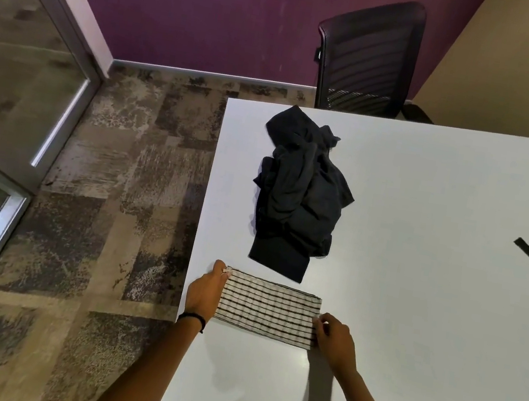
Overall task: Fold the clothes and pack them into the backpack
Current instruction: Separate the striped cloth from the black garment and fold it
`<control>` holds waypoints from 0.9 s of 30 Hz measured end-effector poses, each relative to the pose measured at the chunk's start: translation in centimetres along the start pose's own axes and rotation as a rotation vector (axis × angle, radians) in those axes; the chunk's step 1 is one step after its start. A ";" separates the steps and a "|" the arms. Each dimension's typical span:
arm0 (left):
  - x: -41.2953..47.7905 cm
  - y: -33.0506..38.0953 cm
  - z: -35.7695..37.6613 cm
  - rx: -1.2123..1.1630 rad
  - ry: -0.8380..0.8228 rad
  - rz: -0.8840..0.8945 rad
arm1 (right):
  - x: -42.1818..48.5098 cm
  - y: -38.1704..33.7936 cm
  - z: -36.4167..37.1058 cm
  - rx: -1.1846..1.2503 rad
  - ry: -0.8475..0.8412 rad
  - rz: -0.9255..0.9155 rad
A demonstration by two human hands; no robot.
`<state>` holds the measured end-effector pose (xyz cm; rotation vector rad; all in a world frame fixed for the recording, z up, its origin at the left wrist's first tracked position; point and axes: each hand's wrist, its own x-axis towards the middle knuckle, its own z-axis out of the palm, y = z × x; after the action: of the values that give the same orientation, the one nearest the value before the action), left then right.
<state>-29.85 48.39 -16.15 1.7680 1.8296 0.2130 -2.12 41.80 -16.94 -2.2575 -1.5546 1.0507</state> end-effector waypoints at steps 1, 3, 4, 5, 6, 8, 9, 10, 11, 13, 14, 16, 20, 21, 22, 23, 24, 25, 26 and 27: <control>0.1 -0.1 0.0 -0.013 -0.006 -0.011 | 0.0 0.0 0.0 -0.003 -0.001 0.009; 0.6 -1.0 0.8 0.142 0.120 0.119 | -0.3 0.0 -0.3 -0.040 0.016 0.033; 0.8 -1.5 1.2 0.235 0.173 0.221 | -0.5 -0.1 -0.4 -0.068 0.053 0.032; 0.7 -1.8 1.3 0.299 0.178 0.348 | -0.7 -0.3 -0.5 -0.077 0.117 0.008; 0.6 -1.9 1.3 0.364 0.120 0.480 | -0.9 -0.7 -0.7 -0.059 0.200 -0.053; 0.0 -2.1 1.5 0.473 0.011 0.678 | -1.0 -1.2 -0.7 -0.015 0.321 -0.284; -0.2 -2.2 1.8 0.494 -0.029 0.733 | -0.9 -1.5 -0.6 -0.022 0.330 -0.416; -0.3 -2.2 2.0 0.500 -0.054 0.754 | -0.8 -1.7 -0.3 -0.047 0.304 -0.533; -0.3 -2.2 2.3 0.495 -0.062 0.761 | -0.6 -1.8 0.1 -0.082 0.262 -0.622; -0.7 -2.0 2.8 0.492 -0.069 0.751 | -0.3 -1.9 1.2 -0.148 0.167 -0.732; -0.8 -2.0 3.0 0.495 -0.067 0.751 | -0.2 -1.9 1.7 -0.182 0.114 -0.763; -0.9 -1.9 3.3 0.490 -0.090 0.743 | 0.0 -2.1 2.6 -0.265 0.020 -0.795; -0.5 -2.3 3.7 0.461 -0.144 0.717 | 0.6 -1.3 3.8 -0.380 -0.022 -0.731; -0.4 -2.5 3.9 0.440 -0.148 0.713 | 0.8 -0.9 3.9 -0.377 -0.026 -0.681; -0.4 -2.5 4.0 0.418 -0.158 0.706 | 0.8 -0.7 4.0 -0.376 -0.032 -0.631; -0.3 -2.5 4.0 0.399 -0.166 0.699 | 0.9 -0.3 4.1 -0.383 -0.038 -0.593; -0.3 -2.4 4.1 0.390 -0.172 0.693 | 0.9 -0.1 4.1 -0.397 -0.045 -0.568; -0.2 -2.4 4.2 0.386 -0.177 0.689 | 0.9 0.2 4.2 -0.410 -0.047 -0.556; -0.2 -2.3 4.2 0.386 -0.182 0.681 | 0.9 0.4 4.2 -0.415 -0.051 -0.550; -0.2 -2.3 4.3 0.389 -0.179 0.674 | 0.9 0.5 4.2 -0.409 -0.056 -0.548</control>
<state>-29.68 46.79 -20.71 2.5426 1.1459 -0.0538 -4.38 41.47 -20.66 -1.8245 -2.3999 0.6901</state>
